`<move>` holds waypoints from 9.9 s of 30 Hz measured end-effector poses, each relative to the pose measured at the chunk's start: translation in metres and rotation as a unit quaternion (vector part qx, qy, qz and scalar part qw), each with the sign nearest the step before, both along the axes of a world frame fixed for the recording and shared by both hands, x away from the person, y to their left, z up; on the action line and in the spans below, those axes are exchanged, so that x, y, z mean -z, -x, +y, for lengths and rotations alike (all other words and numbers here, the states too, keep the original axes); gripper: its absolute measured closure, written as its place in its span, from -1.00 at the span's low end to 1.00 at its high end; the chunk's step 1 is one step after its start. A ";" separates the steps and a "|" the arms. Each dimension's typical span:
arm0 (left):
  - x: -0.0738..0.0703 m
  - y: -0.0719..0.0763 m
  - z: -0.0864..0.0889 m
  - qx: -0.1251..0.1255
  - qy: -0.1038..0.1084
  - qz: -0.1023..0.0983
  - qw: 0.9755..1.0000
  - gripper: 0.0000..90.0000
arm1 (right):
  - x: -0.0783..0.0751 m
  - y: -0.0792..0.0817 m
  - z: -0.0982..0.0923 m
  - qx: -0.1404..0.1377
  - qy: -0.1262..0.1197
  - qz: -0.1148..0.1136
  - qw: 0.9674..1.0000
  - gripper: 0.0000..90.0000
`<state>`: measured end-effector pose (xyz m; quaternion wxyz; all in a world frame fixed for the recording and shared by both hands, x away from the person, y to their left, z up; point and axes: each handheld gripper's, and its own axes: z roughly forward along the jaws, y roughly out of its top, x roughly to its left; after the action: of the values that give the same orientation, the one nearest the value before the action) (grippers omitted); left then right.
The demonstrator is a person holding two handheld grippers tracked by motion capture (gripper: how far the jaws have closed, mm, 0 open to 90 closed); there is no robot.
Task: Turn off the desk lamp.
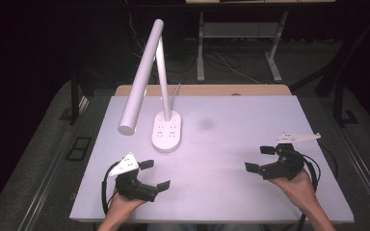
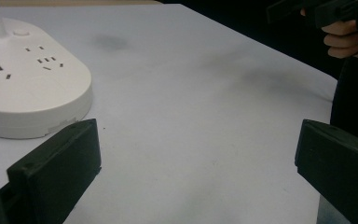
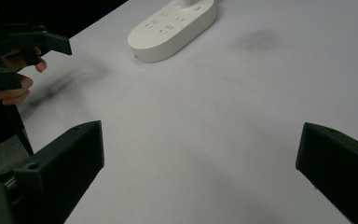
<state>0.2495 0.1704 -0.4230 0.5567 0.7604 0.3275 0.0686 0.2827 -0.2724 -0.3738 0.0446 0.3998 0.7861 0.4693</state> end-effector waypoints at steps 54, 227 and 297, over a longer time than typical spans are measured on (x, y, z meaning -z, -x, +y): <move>-0.001 0.000 0.002 -0.001 0.007 -0.001 1.000 -1.00 | -0.031 -0.082 0.100 -0.075 0.032 0.006 0.997 -0.98; -0.002 -0.004 0.008 -0.012 0.017 -0.005 1.000 -1.00 | 0.061 -0.226 0.221 -0.031 -0.010 0.071 0.997 1.00; 0.000 -0.004 0.005 -0.011 0.014 -0.005 1.000 -1.00 | -0.031 -0.113 0.079 -0.015 -0.007 -0.013 1.000 -0.99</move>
<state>0.2539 0.1755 -0.4228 0.5682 0.7485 0.3338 0.0738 0.3955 -0.1930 -0.3427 0.0450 0.3827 0.7880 0.4802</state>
